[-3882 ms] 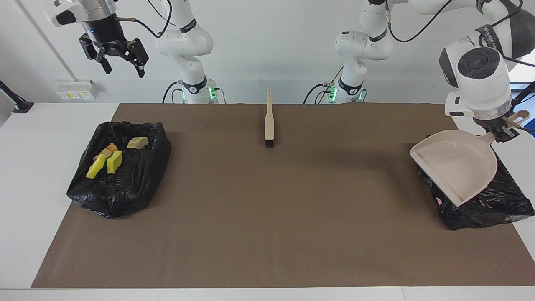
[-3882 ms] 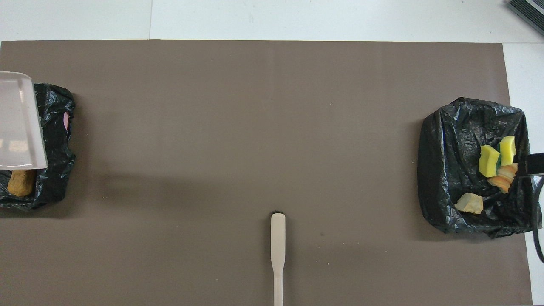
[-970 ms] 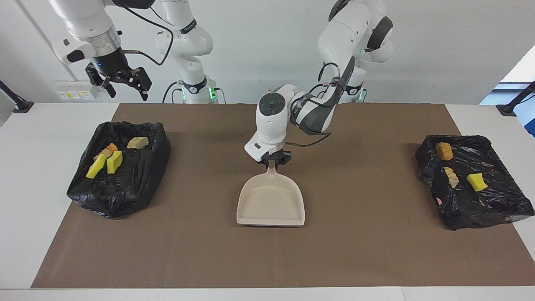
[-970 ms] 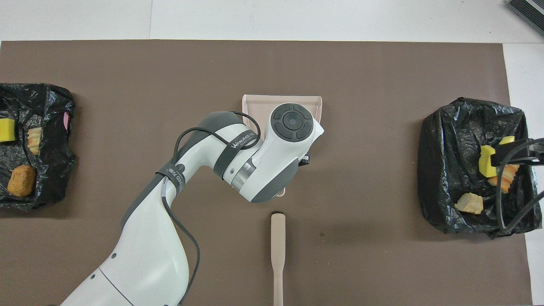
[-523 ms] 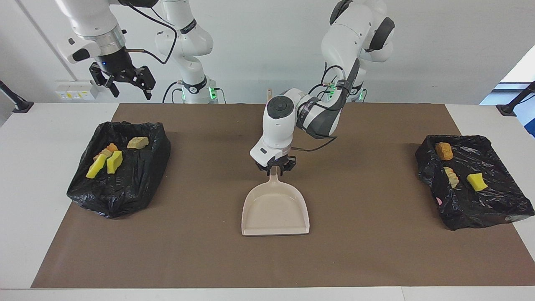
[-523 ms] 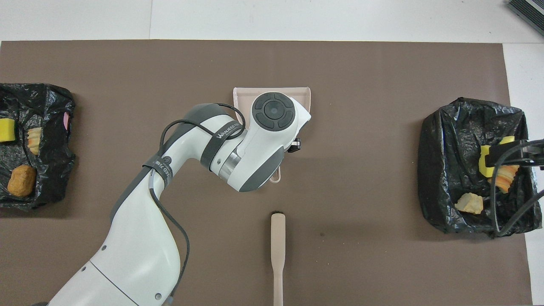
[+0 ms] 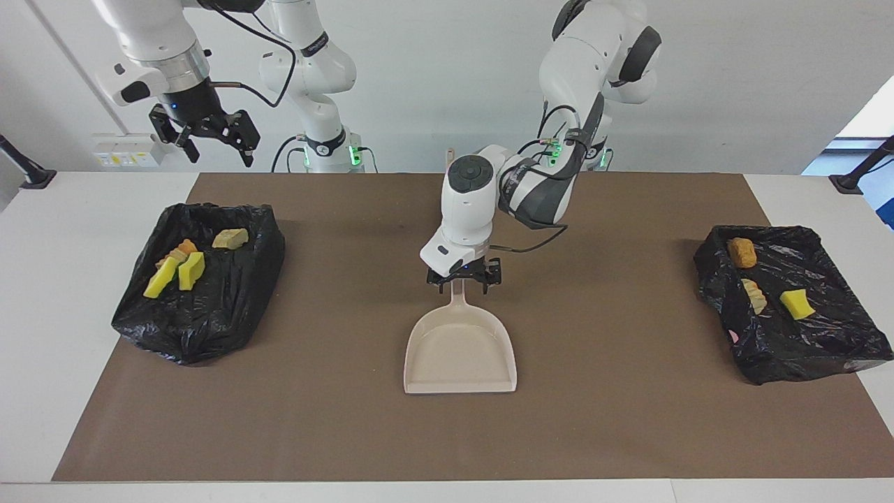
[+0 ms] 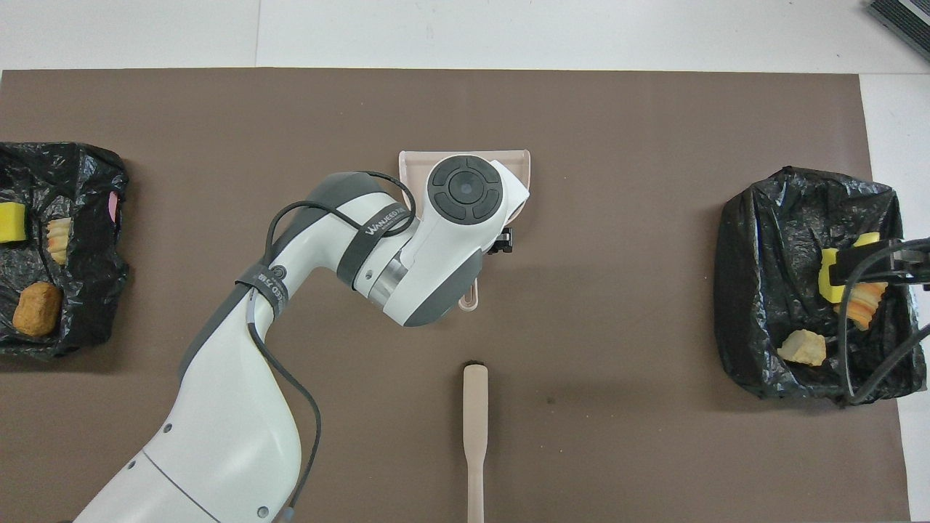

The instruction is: Sweep and dump trash in bin

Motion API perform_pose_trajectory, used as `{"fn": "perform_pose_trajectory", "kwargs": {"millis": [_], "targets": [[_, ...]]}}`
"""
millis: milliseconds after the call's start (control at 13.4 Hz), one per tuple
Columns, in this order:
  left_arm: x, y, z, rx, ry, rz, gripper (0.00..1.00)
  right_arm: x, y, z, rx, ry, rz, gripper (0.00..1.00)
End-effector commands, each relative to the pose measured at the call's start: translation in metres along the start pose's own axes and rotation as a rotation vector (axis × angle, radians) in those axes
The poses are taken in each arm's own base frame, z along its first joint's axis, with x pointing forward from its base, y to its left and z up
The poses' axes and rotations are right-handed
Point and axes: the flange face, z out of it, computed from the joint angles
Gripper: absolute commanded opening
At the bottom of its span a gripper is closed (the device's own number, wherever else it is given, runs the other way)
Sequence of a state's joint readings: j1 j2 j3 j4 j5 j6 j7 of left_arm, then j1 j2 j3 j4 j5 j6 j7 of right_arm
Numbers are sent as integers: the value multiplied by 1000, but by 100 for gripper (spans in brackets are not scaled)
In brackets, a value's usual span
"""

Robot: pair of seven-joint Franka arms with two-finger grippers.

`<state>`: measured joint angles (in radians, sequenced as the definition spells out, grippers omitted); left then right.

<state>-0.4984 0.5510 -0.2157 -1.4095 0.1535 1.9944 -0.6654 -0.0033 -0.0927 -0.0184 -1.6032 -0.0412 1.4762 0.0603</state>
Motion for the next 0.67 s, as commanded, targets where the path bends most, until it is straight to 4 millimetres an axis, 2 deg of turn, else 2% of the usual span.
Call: {"fn": "perform_pose_trajectory", "kwargs": {"millis": [0, 149, 299, 373, 597], "targets": [[-8, -48, -42, 50, 4, -22, 100, -2, 2, -1, 4, 19, -24, 100], [-7, -70, -53, 80, -25, -37, 100, -2, 2, -1, 4, 19, -24, 100], [-1, -102, -87, 65, -2, -44, 100, -3, 2, -1, 4, 17, -24, 100], [-7, -117, -108, 55, -9, -38, 100, -2, 2, -1, 4, 19, -24, 100], [-12, -184, -155, 24, -28, 19, 100, -2, 2, -1, 4, 19, -24, 100]]}}
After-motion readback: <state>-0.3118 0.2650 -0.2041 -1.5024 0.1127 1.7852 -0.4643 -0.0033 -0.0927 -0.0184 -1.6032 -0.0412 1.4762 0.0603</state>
